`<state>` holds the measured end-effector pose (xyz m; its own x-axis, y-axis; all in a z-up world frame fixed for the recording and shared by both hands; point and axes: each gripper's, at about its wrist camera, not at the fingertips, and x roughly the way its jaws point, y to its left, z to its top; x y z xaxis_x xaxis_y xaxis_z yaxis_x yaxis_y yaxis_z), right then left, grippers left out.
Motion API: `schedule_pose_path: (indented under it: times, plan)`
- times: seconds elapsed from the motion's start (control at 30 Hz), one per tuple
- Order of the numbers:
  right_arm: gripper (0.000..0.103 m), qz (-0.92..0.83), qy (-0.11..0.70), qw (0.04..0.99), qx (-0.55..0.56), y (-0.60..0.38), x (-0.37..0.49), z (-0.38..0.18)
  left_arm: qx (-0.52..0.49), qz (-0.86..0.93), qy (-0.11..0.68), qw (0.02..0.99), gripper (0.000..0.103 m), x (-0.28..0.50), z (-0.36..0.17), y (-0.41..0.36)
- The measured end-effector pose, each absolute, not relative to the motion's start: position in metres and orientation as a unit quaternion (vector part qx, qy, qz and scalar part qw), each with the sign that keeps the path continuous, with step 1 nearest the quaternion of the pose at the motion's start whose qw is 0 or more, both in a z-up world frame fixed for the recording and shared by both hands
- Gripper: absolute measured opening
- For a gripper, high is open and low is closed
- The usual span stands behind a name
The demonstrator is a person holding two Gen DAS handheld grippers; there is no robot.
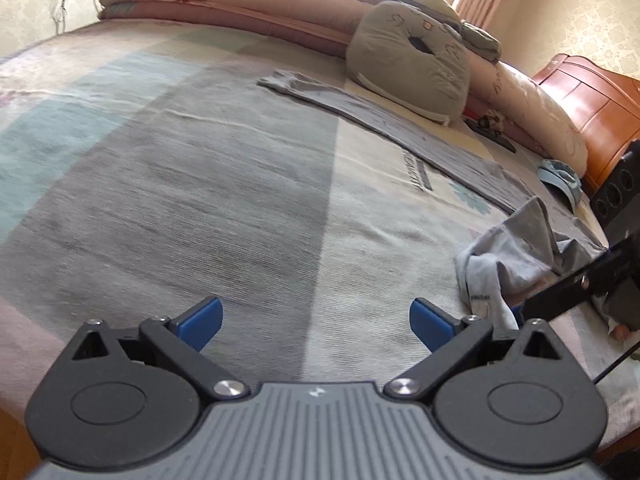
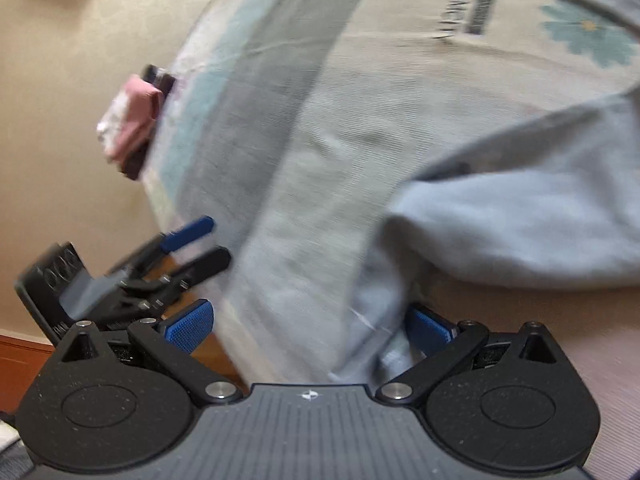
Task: Fold clothes
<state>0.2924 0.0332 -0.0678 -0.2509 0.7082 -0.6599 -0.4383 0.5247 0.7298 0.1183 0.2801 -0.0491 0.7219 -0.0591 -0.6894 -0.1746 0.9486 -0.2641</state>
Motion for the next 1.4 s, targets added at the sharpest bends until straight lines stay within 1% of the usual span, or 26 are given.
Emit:
schedule_pose_path:
  times: [0.07, 0.23, 0.3, 0.63, 0.73, 0.83, 0.93, 1.03, 1.13, 1.27, 1.4]
  plan:
    - [0.103, 0.49, 0.631, 0.587, 0.131, 0.047, 0.292, -0.071, -0.154, 0.045, 0.37, 0.915, 0.099, 0.113, -0.046, 0.286]
    - [0.103, 0.525, 0.611, 0.575, 0.143, 0.084, 0.29, -0.068, -0.153, 0.083, 0.366, 0.914, 0.099, 0.093, -0.039, 0.302]
    - [0.103, 0.553, 0.595, 0.559, 0.165, 0.096, 0.291, -0.058, -0.154, 0.097, 0.364, 0.913, 0.099, 0.086, -0.036, 0.308]
    - [0.103, 0.636, 0.484, 0.575, 0.175, 0.149, 0.312, 0.019, -0.15, 0.124, 0.356, 0.914, 0.099, 0.075, -0.024, 0.317]
    - [0.103, 0.64, 0.489, 0.563, 0.186, 0.159, 0.315, 0.015, -0.151, 0.12, 0.358, 0.913, 0.1, 0.077, -0.025, 0.314]
    - [0.103, 0.619, 0.528, 0.564, 0.144, 0.165, 0.308, -0.003, -0.148, 0.116, 0.371, 0.91, 0.1, 0.081, -0.032, 0.31]
    - [0.103, 0.607, 0.544, 0.568, 0.116, 0.151, 0.298, -0.02, -0.14, 0.109, 0.384, 0.906, 0.1, 0.087, -0.039, 0.305]
    - [0.103, 0.586, 0.555, 0.578, 0.125, 0.12, 0.3, -0.03, -0.129, 0.096, 0.395, 0.904, 0.1, 0.096, -0.046, 0.299]
    - [0.103, 0.545, 0.556, 0.614, 0.133, 0.08, 0.307, -0.034, -0.106, 0.084, 0.402, 0.906, 0.1, 0.109, -0.051, 0.292]
    - [0.103, 0.486, 0.552, 0.661, 0.147, 0.021, 0.309, -0.038, -0.031, 0.081, 0.398, 0.913, 0.1, 0.132, -0.059, 0.277]
    - [0.103, 0.407, 0.548, 0.722, 0.115, -0.024, 0.289, -0.047, 0.077, 0.088, 0.385, 0.915, 0.1, 0.156, -0.067, 0.257]
